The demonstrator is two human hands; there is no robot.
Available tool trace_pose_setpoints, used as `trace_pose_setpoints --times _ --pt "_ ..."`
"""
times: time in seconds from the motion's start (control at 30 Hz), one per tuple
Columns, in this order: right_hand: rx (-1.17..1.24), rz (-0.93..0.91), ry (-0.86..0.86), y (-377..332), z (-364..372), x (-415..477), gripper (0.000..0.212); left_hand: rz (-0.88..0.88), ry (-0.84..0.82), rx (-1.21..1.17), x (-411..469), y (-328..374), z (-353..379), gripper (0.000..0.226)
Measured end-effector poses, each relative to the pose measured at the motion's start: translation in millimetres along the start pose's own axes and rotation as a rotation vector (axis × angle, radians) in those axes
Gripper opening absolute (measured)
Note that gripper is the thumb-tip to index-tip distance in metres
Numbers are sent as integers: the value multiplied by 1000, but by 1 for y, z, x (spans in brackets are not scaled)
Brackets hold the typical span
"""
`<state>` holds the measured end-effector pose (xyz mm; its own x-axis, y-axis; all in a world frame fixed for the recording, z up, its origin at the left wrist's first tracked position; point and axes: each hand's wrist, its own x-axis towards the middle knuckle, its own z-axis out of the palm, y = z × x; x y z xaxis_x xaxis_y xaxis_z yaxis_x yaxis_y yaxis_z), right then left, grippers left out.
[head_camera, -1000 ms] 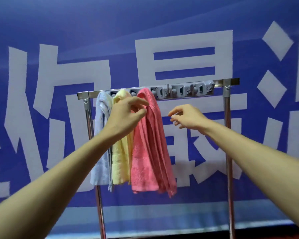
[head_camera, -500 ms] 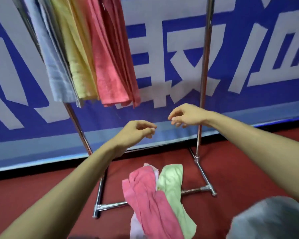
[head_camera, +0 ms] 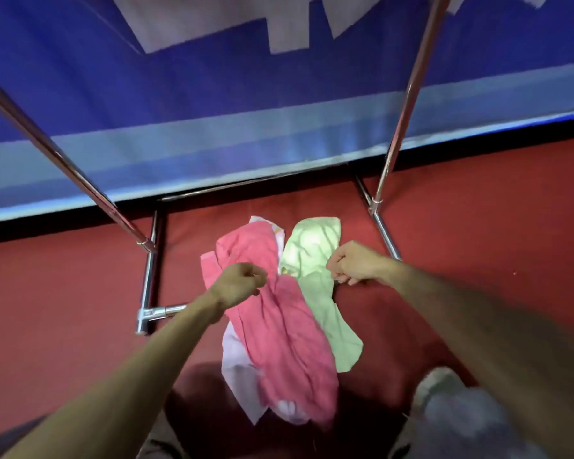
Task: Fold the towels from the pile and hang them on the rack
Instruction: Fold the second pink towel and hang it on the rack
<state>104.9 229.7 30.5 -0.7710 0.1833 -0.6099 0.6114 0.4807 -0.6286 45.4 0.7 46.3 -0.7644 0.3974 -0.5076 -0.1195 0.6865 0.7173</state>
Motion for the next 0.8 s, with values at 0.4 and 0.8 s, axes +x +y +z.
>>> trace_pose_setpoints --times 0.4,0.8 --pt "1 120 -111 49 108 66 28 -436 194 -245 44 -137 65 17" --pt "51 24 -118 36 104 68 15 -402 342 -285 64 -146 64 26"
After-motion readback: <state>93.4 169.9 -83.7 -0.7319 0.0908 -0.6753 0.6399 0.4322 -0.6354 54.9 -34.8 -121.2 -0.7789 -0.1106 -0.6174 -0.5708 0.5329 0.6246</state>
